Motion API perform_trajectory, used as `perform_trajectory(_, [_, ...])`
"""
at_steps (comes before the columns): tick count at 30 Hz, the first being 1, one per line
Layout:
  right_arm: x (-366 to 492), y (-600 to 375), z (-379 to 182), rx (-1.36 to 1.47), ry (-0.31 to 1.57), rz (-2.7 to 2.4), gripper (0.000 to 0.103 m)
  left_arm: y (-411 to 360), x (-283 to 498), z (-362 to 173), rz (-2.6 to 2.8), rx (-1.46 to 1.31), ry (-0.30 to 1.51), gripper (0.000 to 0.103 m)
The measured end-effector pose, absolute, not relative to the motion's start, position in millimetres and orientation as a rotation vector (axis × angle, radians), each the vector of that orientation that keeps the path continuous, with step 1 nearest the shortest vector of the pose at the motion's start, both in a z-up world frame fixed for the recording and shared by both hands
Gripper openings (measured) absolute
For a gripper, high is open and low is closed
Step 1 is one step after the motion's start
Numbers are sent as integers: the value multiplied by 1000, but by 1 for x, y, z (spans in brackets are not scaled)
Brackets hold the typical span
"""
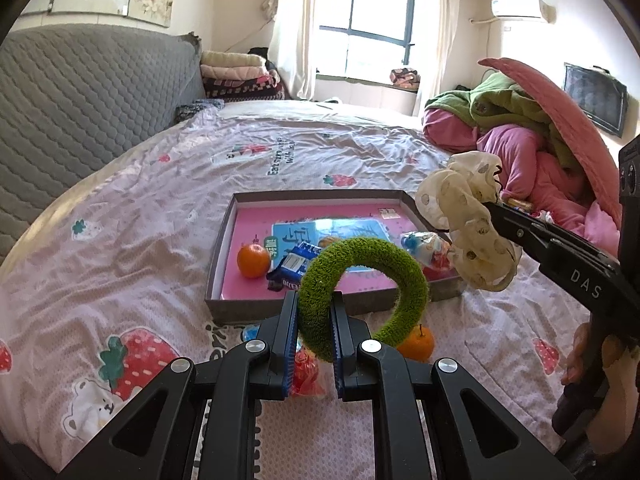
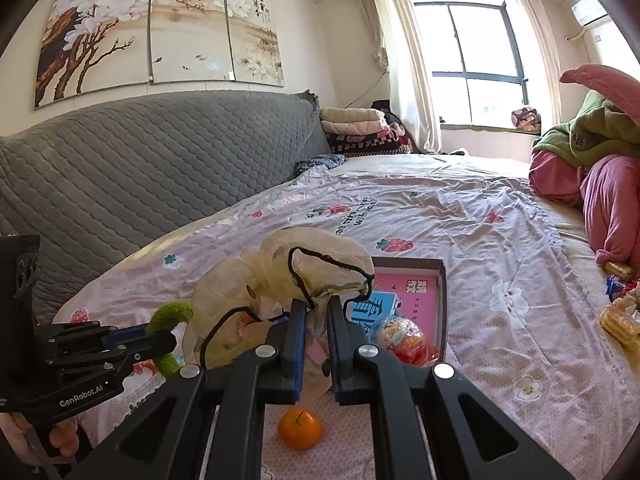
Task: Organize objects
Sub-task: 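Lift and carry the green ring with left tool while right tool carries the cloth toy over the tray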
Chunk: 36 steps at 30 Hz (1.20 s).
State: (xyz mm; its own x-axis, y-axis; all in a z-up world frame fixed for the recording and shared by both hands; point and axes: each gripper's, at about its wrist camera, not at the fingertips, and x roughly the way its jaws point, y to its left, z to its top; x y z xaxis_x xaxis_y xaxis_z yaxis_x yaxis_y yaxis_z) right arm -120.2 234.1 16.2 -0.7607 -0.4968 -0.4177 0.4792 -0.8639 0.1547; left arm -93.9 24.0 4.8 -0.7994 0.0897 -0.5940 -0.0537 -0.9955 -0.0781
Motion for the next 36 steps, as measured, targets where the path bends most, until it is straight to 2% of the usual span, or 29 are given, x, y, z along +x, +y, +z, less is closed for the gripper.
perform_trajectory(36, [-139,236,21,543,-48,-2603,11,9,-141,9,2911,-946,-29,15])
